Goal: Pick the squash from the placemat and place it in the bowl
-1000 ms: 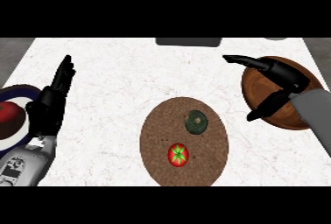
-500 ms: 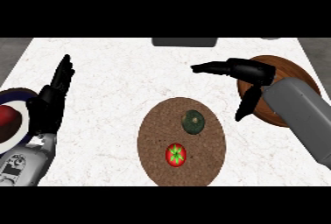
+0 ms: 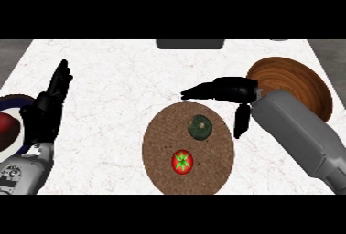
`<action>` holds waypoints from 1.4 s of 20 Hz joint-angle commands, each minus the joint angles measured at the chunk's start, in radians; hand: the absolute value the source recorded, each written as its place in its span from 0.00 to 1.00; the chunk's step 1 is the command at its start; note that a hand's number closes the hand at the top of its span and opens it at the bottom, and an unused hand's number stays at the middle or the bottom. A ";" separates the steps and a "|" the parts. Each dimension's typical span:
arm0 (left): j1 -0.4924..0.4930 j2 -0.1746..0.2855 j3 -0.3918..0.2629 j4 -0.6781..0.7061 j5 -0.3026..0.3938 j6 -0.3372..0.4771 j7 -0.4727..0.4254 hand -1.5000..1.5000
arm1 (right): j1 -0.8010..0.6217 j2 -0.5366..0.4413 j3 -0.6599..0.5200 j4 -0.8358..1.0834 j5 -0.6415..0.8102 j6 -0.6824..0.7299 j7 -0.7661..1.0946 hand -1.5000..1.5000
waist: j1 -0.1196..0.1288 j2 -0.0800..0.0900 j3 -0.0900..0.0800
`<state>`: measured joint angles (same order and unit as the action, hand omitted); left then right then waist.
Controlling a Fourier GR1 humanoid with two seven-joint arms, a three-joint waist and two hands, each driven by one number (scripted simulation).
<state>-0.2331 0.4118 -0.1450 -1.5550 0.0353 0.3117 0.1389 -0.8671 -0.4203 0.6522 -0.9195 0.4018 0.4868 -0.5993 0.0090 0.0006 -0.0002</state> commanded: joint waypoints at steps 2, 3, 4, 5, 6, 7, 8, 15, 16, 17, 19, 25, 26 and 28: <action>-0.032 -0.039 0.000 0.061 -0.027 -0.002 -0.023 0.50 | -0.008 0.092 0.058 0.036 0.121 -0.005 0.092 0.00 | -0.004 0.002 0.000; 0.020 -0.001 0.024 -0.023 -0.007 -0.035 0.011 0.50 | 0.025 0.043 0.038 0.021 0.146 -0.018 0.056 0.00 | -0.002 -0.001 0.000; 0.006 -0.013 0.038 0.018 -0.009 -0.037 -0.012 0.50 | 0.044 0.071 0.031 -0.018 0.146 0.003 0.121 0.00 | -0.007 -0.001 0.000; -0.017 -0.019 0.030 0.009 -0.034 -0.027 0.012 0.50 | 0.020 0.088 0.021 0.095 0.179 -0.024 0.052 0.00 | 0.000 0.002 0.000; -0.006 -0.030 0.025 0.009 -0.053 -0.029 0.010 0.50 | 0.018 0.086 0.001 0.081 0.194 -0.005 0.035 0.00 | -0.002 0.001 0.000; -0.003 -0.019 0.046 -0.025 -0.031 -0.034 0.021 0.50 | 0.043 0.105 0.024 0.124 0.223 -0.054 0.034 0.00 | 0.002 0.001 0.000; 0.002 -0.034 0.017 -0.063 -0.047 -0.022 0.064 0.50 | -0.007 0.192 0.017 0.200 0.228 -0.068 0.056 0.00 | 0.011 0.003 0.001; 0.004 -0.079 0.063 0.049 -0.068 -0.066 -0.050 0.50 | 0.019 0.243 -0.055 0.249 0.313 -0.090 0.018 0.00 | 0.001 0.004 0.000; 0.019 -0.086 0.045 -0.027 -0.096 -0.046 0.025 0.50 | 0.018 0.220 -0.072 0.288 0.330 -0.090 -0.017 0.00 | 0.003 0.002 0.001; 0.031 -0.057 0.078 -0.024 -0.065 -0.090 0.001 0.50 | -0.024 0.259 -0.079 0.326 0.340 -0.091 -0.033 0.00 | 0.007 0.003 0.000; 0.016 -0.068 0.068 -0.077 -0.077 -0.079 0.067 0.50 | 0.038 0.294 -0.054 0.312 0.380 -0.157 -0.009 0.00 | 0.004 0.001 0.001; 0.014 -0.093 0.077 -0.029 -0.109 -0.088 0.020 0.50 | 0.036 0.283 -0.038 0.397 0.473 -0.217 -0.145 1.00 | 0.001 0.003 0.001; 0.039 -0.116 0.061 -0.059 -0.128 -0.059 0.018 0.50 | -0.022 0.335 -0.063 0.452 0.474 -0.272 -0.132 1.00 | 0.013 0.006 0.001; 0.039 -0.076 0.116 -0.036 -0.080 -0.128 0.007 0.50 | 0.079 0.305 -0.054 0.375 0.501 -0.304 -0.140 1.00 | -0.003 0.001 0.000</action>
<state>-0.2090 0.3257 -0.0589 -1.5959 -0.0588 0.2180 0.1623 -0.8557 -0.1216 0.5856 -0.5351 0.8512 0.2644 -0.7056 0.0121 0.0001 -0.0009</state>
